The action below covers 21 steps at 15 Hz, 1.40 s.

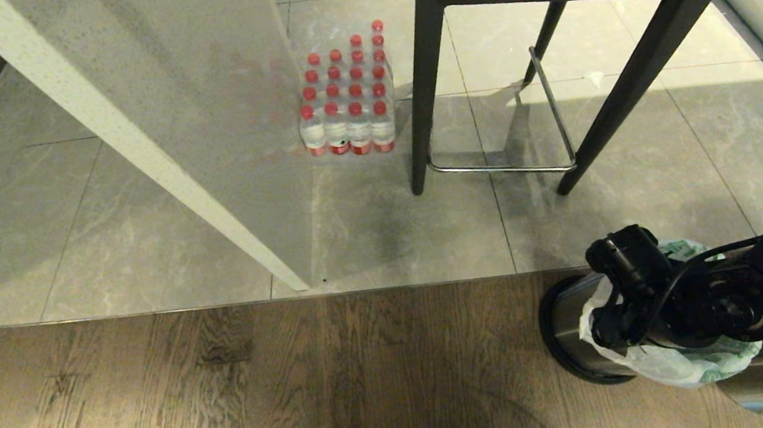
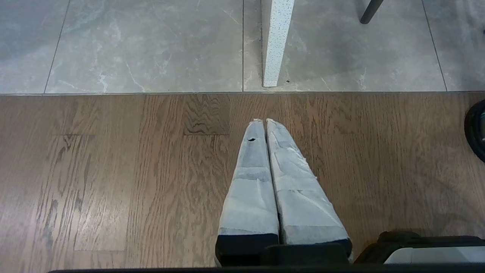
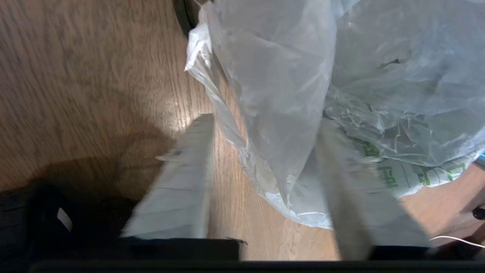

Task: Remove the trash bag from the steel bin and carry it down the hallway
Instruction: Pick up the trash bag

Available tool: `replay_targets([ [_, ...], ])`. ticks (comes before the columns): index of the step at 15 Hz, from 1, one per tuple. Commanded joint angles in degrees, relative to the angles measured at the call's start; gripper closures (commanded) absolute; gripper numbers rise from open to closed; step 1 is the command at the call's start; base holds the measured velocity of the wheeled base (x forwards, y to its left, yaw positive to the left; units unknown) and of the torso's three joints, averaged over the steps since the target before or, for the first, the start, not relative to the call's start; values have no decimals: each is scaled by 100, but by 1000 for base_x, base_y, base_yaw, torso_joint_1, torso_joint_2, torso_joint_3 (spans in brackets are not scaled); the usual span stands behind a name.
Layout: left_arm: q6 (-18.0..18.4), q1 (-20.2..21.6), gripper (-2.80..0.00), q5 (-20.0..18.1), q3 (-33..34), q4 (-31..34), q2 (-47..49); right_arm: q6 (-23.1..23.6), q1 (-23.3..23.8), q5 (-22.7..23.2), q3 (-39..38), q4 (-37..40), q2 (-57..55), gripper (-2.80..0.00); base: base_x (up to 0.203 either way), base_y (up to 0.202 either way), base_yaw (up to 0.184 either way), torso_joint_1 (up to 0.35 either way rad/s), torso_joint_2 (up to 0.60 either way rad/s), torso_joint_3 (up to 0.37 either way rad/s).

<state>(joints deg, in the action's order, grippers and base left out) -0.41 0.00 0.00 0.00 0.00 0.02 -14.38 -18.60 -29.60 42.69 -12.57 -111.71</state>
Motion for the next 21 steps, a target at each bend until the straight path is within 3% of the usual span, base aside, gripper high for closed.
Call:
replay_targets([
  [1, -2, 0, 0, 0, 0, 0, -2, -3, -3, -46, -42, -18, 54, 0, 0, 0, 0, 0, 0, 0],
  [12, -2, 0, 0, 0, 0, 0, -2, 227, -3, -55, -444, 62, 737, 0, 0, 0, 0, 0, 0, 0],
  [19, -1, 0, 0, 0, 0, 0, -2, 806, 6, -63, -937, 120, 1373, 0, 0, 0, 0, 0, 0, 0],
  [21, -2, 0, 0, 0, 0, 0, -2, 818, 6, -174, -756, 153, 1399, 0, 0, 0, 0, 0, 0, 0],
])
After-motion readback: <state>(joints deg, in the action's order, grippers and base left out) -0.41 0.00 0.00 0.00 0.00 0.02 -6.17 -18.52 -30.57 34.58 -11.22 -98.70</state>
